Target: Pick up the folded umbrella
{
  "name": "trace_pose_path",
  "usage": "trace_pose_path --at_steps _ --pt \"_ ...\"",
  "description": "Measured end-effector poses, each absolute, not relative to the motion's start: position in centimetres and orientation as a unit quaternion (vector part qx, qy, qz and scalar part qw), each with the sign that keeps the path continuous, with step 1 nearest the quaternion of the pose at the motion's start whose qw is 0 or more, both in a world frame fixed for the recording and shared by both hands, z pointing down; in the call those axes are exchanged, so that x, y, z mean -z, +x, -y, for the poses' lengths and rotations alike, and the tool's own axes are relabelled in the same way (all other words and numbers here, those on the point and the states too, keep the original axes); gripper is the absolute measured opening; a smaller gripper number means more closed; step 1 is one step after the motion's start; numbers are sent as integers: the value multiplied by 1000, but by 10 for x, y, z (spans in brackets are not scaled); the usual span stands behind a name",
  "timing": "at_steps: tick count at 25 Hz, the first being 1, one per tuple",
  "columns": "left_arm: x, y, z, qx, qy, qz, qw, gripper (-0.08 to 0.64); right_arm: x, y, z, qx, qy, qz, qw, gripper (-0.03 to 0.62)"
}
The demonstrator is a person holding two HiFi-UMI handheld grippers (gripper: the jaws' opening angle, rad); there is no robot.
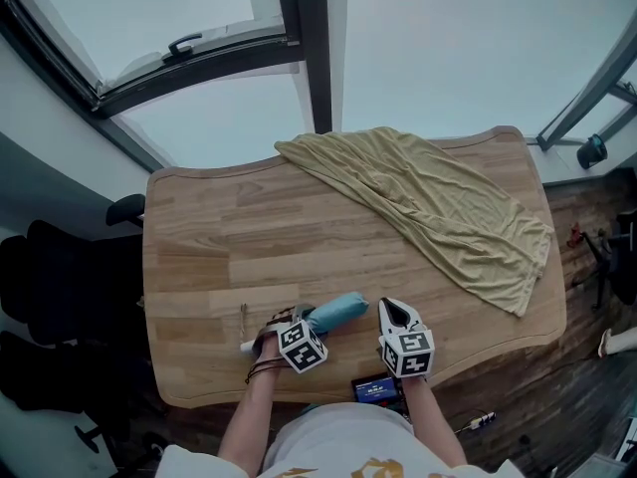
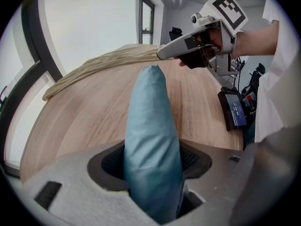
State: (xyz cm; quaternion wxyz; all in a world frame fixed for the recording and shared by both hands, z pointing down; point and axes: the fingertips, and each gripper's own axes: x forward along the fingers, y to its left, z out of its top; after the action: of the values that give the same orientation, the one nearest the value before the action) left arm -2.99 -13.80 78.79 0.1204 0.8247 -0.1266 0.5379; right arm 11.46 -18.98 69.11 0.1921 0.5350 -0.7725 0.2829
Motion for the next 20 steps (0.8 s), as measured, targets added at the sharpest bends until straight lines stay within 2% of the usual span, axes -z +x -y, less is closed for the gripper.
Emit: trace_pose_path --at_steps 11,20 --pt "-762 -38 149 -487 837 180 170 299 -675 114 186 -284 541 773 170 9" --pt "-719 -22 171 -395 866 239 192 299 -664 104 182 -277 539 779 161 9"
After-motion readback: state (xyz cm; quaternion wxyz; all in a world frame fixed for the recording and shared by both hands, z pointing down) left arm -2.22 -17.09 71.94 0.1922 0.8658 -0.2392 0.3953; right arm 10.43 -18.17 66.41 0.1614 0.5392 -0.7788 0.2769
